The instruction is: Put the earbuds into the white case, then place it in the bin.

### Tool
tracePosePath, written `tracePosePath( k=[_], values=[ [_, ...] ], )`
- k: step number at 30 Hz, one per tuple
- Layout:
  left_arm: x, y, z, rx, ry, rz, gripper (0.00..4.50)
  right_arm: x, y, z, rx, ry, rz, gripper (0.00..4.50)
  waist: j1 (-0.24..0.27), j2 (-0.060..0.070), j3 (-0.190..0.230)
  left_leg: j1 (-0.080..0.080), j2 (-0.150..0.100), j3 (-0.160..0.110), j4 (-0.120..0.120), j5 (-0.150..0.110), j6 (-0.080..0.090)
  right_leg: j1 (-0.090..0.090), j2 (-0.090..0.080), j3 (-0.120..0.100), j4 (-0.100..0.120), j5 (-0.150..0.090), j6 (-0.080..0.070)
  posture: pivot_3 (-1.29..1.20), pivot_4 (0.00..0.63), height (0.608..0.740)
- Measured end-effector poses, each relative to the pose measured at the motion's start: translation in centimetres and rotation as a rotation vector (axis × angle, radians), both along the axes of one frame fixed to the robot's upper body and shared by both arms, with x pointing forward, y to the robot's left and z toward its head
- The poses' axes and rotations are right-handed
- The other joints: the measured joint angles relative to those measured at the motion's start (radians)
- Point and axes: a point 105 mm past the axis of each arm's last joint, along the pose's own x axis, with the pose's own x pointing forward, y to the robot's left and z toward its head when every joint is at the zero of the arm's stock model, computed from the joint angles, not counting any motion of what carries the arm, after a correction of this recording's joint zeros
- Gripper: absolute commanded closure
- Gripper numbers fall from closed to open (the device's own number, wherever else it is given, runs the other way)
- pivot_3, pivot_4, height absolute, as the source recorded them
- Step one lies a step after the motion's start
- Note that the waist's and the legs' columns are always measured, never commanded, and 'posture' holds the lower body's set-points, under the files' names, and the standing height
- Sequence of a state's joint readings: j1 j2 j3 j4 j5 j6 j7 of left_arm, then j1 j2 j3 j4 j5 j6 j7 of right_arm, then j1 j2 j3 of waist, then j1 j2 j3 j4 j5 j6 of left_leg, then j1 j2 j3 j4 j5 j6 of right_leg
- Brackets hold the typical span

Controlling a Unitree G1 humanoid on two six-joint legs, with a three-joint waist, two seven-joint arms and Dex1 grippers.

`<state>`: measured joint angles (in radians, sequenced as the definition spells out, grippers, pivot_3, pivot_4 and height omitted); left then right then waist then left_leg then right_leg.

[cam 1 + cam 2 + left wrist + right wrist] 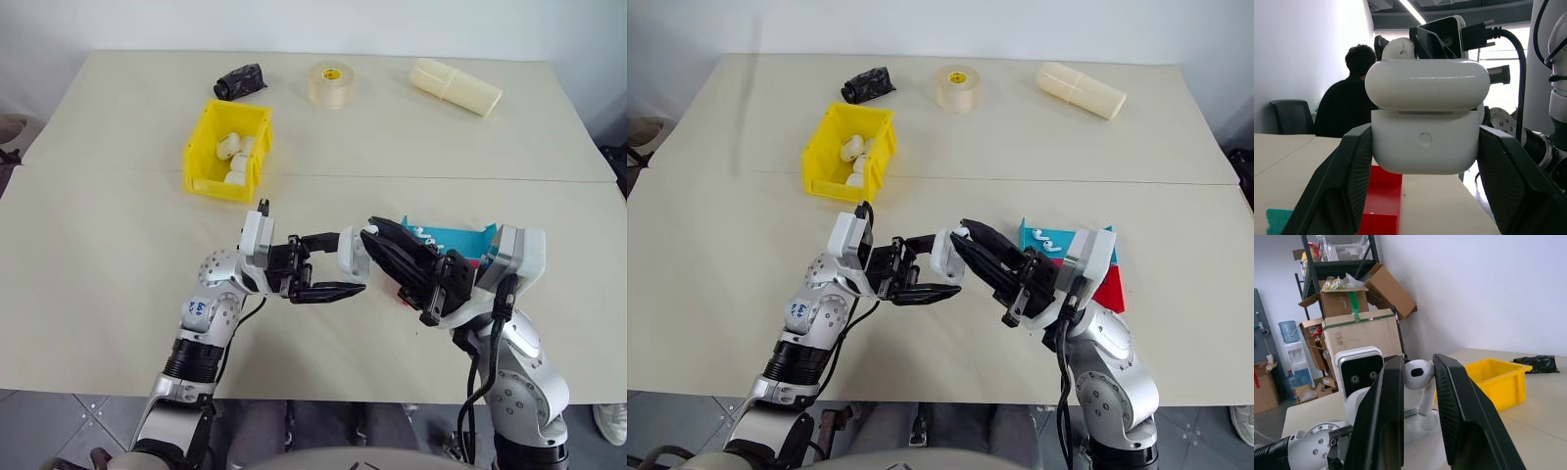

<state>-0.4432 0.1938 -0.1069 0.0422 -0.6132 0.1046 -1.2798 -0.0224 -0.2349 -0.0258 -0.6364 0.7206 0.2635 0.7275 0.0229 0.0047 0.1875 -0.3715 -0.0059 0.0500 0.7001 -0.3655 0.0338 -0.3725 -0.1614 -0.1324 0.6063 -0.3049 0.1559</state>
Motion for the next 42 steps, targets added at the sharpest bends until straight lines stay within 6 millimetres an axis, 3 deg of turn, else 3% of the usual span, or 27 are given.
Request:
tracePosePath(
  k=[20, 26, 28, 32, 36, 42],
  values=[
    [0.2, -0.1, 0.2, 0.007, 0.003, 0.007, 1.72, 0.9, 0.4, -1.3, -0.004, 0.004, 0.001, 3.76, 0.000, 0.000, 0.000, 0.000, 0.000, 0.000, 0.000, 0.000, 0.000, 0.000, 0.000, 0.000, 0.000, 0.000, 0.000, 0.00, 0.150, 0.740],
    [0.0, -0.1, 0.0, 0.017, 0.000, -0.007, 1.72, 0.5, 0.4, -1.6, -0.027, 0.027, 0.062, 2.18, 0.000, 0.000, 0.000, 0.000, 0.000, 0.000, 0.000, 0.000, 0.000, 0.000, 0.000, 0.000, 0.000, 0.000, 0.000, 0.00, 0.150, 0.740],
    [0.0, -0.2, 0.0, 0.016, 0.000, -0.008, 1.72, 0.5, 0.3, -1.7, -0.032, 0.030, 0.068, 1.33, 0.000, 0.000, 0.000, 0.000, 0.000, 0.000, 0.000, 0.000, 0.000, 0.000, 0.000, 0.000, 0.000, 0.000, 0.000, 0.00, 0.150, 0.740],
    [0.1, -0.2, 0.1, 0.013, -0.002, -0.003, 1.72, 0.6, -0.2, -1.6, -0.066, 0.028, 0.058, 0.18, 0.001, 0.000, 0.000, 0.000, 0.001, 0.000, 0.000, 0.000, 0.000, 0.000, 0.000, 0.000, 0.000, 0.000, 0.000, 0.00, 0.150, 0.740],
    [0.4, 0.1, 0.2, 0.005, -0.007, 0.027, 1.72, 0.5, -1.6, -2.1, -0.151, 0.051, 0.041, 0.05, 0.002, 0.000, 0.000, 0.000, 0.001, 0.000, 0.000, 0.000, 0.000, 0.000, 0.000, 0.000, 0.000, 0.000, 0.000, 0.00, 0.150, 0.740],
    [0.4, 2.0, -1.3, 0.058, -0.028, 0.108, 1.72, 0.4, -8.3, -2.5, -0.389, 0.053, -0.140, 0.05, 0.004, 0.000, 0.000, 0.000, 0.000, 0.001, -0.001, 0.000, 0.000, 0.000, 0.000, 0.000, -0.001, 0.000, 0.000, 0.00, 0.150, 0.740]
  ],
)
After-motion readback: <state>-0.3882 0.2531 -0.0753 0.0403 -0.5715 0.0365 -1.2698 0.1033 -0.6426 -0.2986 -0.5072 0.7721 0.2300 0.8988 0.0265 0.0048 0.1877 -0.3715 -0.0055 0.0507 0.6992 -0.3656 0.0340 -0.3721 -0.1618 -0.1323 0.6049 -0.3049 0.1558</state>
